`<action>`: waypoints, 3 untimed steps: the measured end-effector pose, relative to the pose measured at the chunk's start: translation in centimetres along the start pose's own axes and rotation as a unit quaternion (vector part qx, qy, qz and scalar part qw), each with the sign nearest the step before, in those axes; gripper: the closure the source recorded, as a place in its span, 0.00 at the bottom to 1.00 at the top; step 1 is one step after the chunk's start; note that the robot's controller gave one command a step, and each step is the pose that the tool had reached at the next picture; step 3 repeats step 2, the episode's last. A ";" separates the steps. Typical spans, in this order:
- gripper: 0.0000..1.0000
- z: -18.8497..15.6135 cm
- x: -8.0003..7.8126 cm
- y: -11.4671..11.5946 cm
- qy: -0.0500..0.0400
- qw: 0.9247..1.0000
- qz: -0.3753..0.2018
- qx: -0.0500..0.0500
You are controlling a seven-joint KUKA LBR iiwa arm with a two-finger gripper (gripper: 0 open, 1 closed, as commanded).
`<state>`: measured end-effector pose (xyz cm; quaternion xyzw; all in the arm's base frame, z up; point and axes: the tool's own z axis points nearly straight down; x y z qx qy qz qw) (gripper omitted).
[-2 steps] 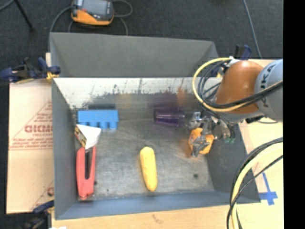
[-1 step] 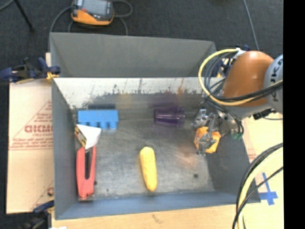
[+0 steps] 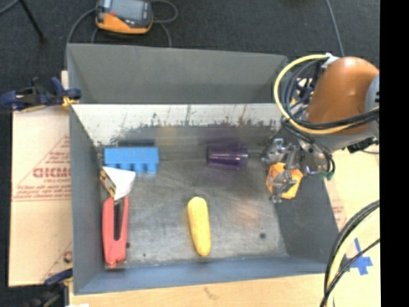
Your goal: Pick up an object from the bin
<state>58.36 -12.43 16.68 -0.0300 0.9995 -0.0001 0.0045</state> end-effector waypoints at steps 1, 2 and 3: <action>1.00 -4.0 -0.8 -1.1 0.005 1.000 -0.007 0.000; 1.00 -5.3 -0.9 -1.2 0.002 1.000 -0.008 0.001; 1.00 -5.3 -0.9 -1.2 0.002 1.000 -0.008 0.001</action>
Offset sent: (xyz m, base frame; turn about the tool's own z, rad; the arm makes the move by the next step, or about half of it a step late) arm -0.0087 0.0096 0.0789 -0.0346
